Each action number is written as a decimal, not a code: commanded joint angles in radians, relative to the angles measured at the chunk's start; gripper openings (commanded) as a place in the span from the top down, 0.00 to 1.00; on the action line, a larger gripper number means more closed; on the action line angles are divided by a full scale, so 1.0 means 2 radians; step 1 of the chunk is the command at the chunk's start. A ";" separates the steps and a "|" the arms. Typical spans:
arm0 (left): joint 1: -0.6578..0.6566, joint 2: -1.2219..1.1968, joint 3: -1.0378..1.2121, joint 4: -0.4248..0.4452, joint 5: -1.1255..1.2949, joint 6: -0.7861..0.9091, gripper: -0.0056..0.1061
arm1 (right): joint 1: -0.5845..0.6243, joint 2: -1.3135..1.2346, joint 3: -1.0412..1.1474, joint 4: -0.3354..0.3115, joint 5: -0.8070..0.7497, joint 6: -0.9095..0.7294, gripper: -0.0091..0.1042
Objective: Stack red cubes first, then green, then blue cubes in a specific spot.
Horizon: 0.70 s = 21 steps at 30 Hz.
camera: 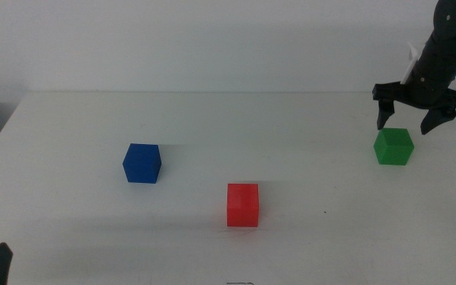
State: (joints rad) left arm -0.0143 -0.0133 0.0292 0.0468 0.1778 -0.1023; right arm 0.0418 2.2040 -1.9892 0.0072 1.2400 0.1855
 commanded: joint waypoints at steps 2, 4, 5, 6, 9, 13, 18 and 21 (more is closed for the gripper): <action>-0.001 -0.010 -0.002 -0.003 -0.041 -0.002 0.11 | -0.003 -0.021 -0.012 -0.004 0.027 -0.012 0.21; -0.001 -0.010 -0.002 -0.003 -0.041 -0.002 0.11 | -0.003 -0.016 -0.012 -0.004 0.026 -0.014 0.21; -0.001 -0.010 -0.002 -0.003 -0.041 -0.002 0.11 | -0.003 -0.012 -0.012 -0.004 0.024 -0.014 0.21; -0.001 -0.010 -0.002 -0.003 -0.041 -0.002 0.11 | -0.003 -0.011 -0.012 -0.006 0.022 -0.014 0.22; -0.001 -0.010 -0.002 -0.003 -0.041 -0.002 0.11 | -0.003 -0.002 -0.012 -0.009 0.009 -0.014 0.23; -0.001 -0.010 -0.002 -0.003 -0.041 -0.002 0.11 | -0.003 0.010 -0.012 -0.009 -0.004 -0.014 0.26; -0.001 -0.010 -0.002 -0.003 -0.041 -0.002 0.11 | -0.003 0.015 -0.012 -0.020 -0.013 -0.020 0.50; -0.001 -0.010 -0.002 -0.003 -0.041 -0.002 0.11 | -0.003 0.014 -0.012 -0.025 -0.012 -0.018 0.85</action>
State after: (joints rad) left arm -0.0143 -0.0133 0.0292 0.0468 0.1778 -0.1023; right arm 0.0418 2.3029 -1.9892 -0.0154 1.2243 0.1555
